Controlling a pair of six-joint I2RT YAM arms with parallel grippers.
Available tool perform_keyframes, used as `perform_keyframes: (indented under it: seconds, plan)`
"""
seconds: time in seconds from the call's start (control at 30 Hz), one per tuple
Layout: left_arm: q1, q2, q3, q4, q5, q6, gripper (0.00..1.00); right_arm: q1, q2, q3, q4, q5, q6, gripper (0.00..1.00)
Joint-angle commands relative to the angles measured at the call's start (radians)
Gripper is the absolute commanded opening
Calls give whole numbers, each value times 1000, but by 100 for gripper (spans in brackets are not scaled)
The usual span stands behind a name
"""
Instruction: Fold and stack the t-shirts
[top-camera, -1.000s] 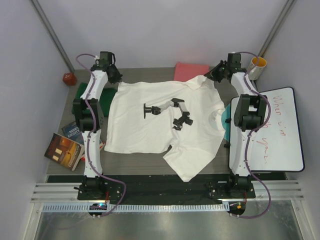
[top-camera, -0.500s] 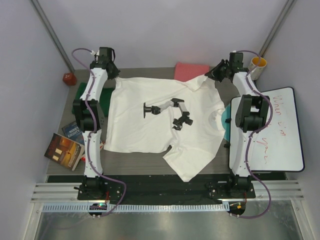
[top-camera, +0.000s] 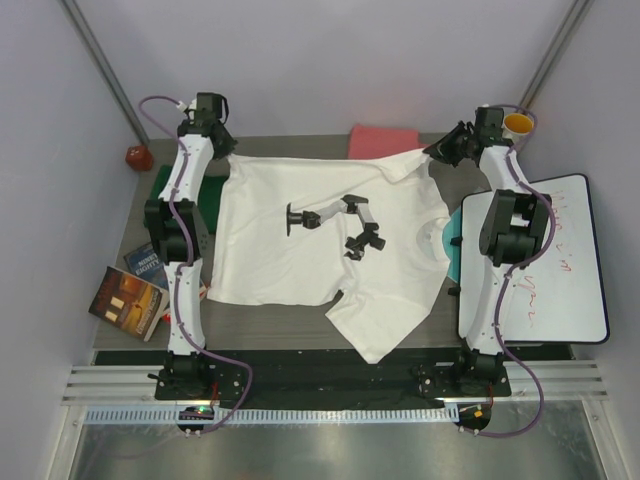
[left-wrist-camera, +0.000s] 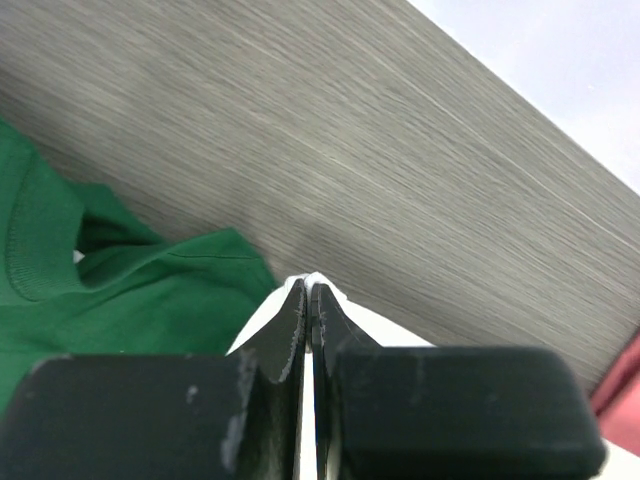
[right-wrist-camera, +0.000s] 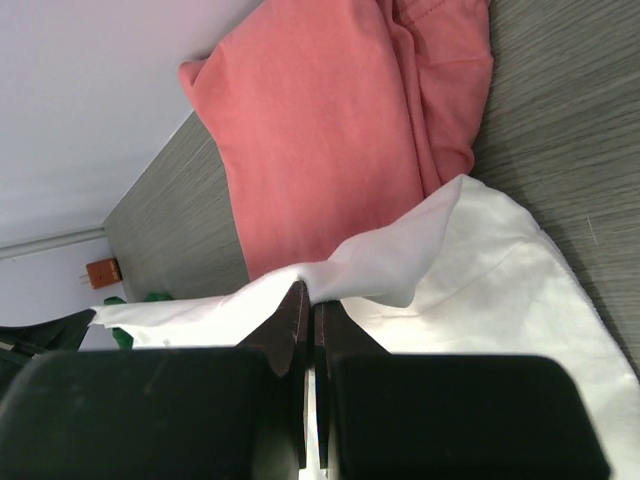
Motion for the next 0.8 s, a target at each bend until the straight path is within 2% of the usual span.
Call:
perform_keyframes:
  seconds: [0.0, 0.3, 0.77]
  plan:
    - [8, -45, 46, 35, 52, -24, 0, -4, -71, 10, 18, -40, 7, 1]
    - [-46, -70, 0, 81, 161, -36, 3, -4, -90, -14, 52, -80, 44, 1]
    - [-45, -143, -67, 36, 79, -4, 2, -21, -162, -117, 54, -103, 37, 1]
